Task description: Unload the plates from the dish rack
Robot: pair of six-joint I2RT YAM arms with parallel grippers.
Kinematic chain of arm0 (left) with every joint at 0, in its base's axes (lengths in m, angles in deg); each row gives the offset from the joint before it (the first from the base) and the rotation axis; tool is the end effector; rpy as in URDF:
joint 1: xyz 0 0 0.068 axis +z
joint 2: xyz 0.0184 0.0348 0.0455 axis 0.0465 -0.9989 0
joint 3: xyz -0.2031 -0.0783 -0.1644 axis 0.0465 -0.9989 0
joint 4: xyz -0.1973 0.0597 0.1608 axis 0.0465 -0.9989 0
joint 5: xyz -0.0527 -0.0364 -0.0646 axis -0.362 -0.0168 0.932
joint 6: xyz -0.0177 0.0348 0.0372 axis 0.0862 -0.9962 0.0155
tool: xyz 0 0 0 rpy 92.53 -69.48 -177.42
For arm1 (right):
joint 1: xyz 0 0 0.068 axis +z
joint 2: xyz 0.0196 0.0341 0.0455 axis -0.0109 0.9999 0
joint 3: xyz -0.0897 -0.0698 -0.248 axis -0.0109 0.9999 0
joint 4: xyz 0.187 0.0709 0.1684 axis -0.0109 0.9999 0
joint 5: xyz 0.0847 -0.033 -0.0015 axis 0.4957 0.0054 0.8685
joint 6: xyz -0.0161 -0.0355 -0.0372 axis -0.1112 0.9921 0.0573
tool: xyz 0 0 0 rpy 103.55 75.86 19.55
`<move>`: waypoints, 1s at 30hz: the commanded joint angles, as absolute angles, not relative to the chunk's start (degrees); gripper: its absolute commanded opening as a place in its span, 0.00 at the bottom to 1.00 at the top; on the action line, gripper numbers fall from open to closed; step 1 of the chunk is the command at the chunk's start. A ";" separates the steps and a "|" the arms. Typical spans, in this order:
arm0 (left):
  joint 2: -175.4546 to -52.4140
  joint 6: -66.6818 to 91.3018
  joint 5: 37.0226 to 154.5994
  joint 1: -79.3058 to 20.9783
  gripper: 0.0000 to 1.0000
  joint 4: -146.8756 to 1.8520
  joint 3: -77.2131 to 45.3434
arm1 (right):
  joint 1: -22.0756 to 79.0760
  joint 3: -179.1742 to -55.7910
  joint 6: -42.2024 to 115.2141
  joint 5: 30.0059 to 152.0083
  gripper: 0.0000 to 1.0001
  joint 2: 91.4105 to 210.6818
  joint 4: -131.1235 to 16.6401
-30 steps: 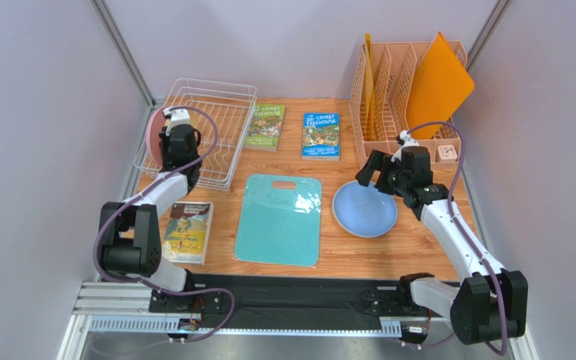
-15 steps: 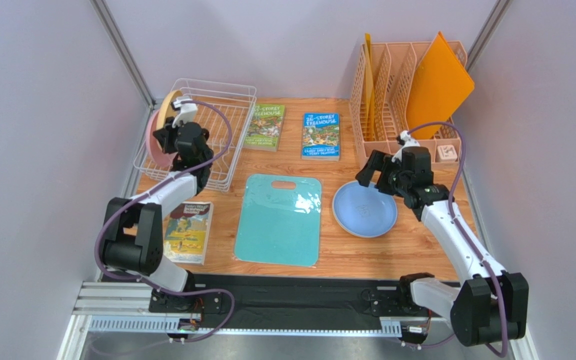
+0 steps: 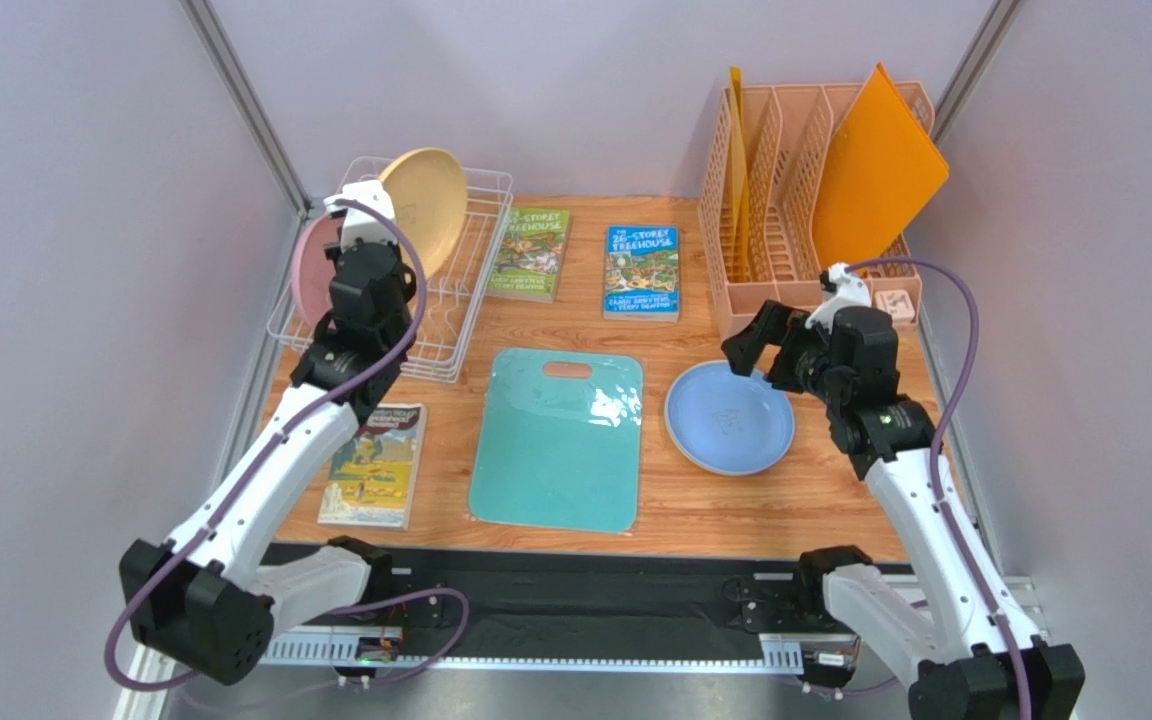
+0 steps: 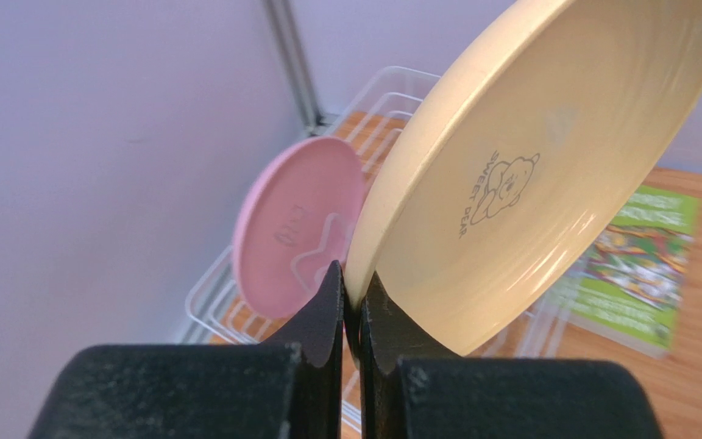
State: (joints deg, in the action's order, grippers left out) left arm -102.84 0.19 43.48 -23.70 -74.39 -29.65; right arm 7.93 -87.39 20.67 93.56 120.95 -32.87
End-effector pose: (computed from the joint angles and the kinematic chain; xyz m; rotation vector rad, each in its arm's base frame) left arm 0.2465 -0.0682 0.3763 -0.2689 1.6322 0.3682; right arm 0.1942 0.0356 0.3000 0.1533 2.1286 0.5114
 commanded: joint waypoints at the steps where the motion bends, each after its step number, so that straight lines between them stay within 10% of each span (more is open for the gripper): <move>1: -99.53 12.06 57.89 -24.99 0.00 -86.12 -27.90 | 8.60 -88.52 20.12 94.96 0.98 118.31 -31.82; 30: -101.63 27.27 74.19 -41.41 0.00 -86.74 -34.58 | 23.71 -92.74 21.26 96.37 0.98 132.35 -44.82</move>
State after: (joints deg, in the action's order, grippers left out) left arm -100.92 24.74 72.68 -37.80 -88.07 -36.07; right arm 22.33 -89.51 19.86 97.98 129.60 -38.92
